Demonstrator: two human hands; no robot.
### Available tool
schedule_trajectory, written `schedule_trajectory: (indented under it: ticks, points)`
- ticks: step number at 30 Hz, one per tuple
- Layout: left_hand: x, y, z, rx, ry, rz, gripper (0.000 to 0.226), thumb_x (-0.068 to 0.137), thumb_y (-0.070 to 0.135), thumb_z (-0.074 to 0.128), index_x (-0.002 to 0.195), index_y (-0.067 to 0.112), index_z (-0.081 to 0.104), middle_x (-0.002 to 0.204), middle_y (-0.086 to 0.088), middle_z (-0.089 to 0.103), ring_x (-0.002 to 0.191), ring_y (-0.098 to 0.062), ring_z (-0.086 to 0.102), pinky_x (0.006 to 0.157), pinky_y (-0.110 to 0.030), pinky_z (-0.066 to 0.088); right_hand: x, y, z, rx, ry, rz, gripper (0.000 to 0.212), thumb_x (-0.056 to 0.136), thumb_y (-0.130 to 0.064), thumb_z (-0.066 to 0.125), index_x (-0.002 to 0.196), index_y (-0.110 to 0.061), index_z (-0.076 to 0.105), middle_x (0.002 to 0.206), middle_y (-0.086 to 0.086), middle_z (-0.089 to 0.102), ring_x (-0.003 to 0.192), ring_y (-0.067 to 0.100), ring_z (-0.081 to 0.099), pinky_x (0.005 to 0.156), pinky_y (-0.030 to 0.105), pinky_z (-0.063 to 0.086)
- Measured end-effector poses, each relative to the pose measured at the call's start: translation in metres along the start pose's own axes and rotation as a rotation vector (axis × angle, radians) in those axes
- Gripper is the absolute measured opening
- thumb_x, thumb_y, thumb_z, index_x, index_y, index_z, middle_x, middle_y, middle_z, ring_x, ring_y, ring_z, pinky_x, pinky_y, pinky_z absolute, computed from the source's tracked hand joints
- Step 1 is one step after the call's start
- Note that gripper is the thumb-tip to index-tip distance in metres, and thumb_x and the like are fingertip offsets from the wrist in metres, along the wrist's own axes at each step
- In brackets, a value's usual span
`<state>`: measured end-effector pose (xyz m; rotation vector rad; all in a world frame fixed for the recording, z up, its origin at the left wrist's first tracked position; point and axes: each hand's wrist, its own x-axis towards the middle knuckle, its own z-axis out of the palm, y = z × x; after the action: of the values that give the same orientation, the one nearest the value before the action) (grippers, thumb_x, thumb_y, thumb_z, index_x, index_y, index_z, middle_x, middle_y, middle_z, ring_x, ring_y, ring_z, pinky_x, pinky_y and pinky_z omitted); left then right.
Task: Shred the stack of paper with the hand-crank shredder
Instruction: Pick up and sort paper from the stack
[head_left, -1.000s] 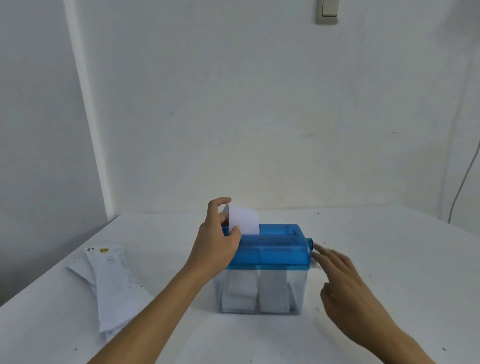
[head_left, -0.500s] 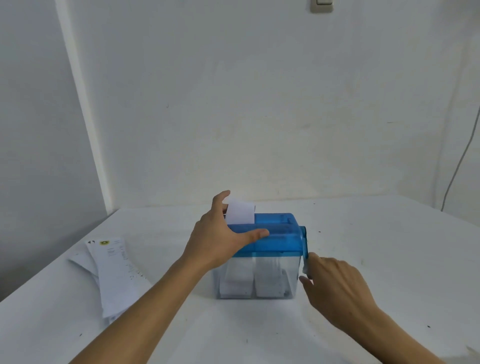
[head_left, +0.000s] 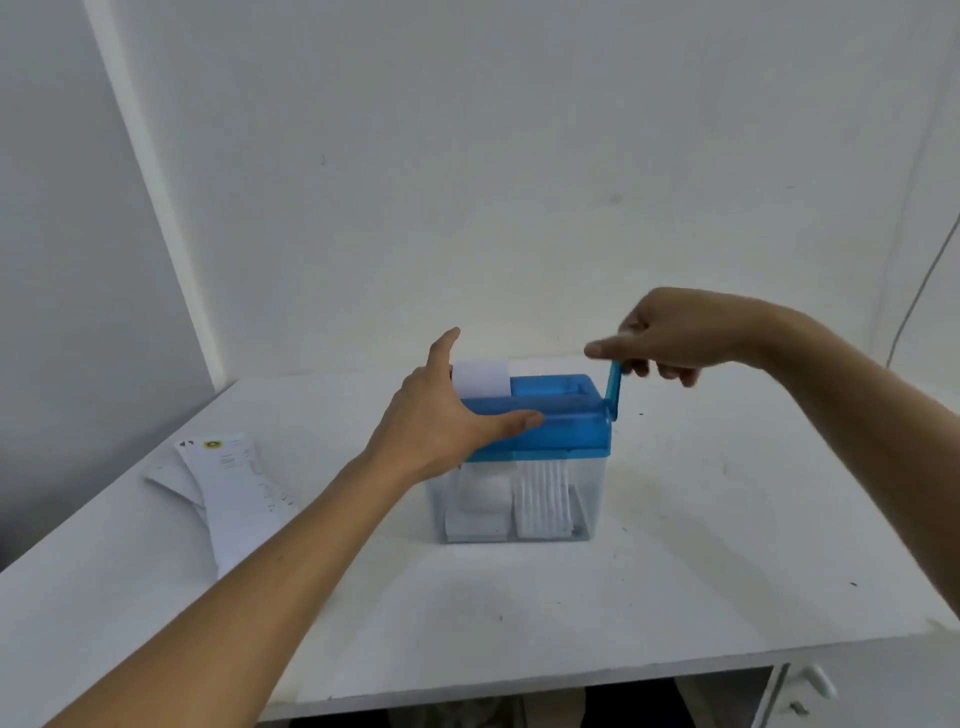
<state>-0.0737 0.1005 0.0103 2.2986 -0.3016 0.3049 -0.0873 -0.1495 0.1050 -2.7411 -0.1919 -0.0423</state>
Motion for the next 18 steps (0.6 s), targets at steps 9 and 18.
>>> schedule_trajectory:
  ticks: [9,18]
  points:
    - [0.001,-0.003,0.001,-0.023,0.014,0.016,0.15,0.026,0.105,0.059,0.154,0.05,0.005,0.146,-0.001,0.052,0.129,-0.023,0.053,0.106,-0.047,0.051,0.052,0.033,0.096,0.629,0.238,0.054,0.03,0.103,-0.04,0.052,0.093,-0.011,0.052,0.077,0.004,0.054,0.06,0.015,0.044,0.048,0.024,0.037]
    - [-0.001,0.0,0.001,0.028,0.025,-0.004,0.15,0.029,0.102,0.057,0.156,0.048,0.0,0.153,-0.001,0.045,0.134,-0.025,0.048,0.106,-0.048,0.05,-0.016,0.039,0.155,0.769,0.142,0.254,0.033,0.105,-0.018,0.038,0.074,-0.011,0.048,0.058,0.002,0.048,0.048,0.012,0.036,0.046,0.024,0.03]
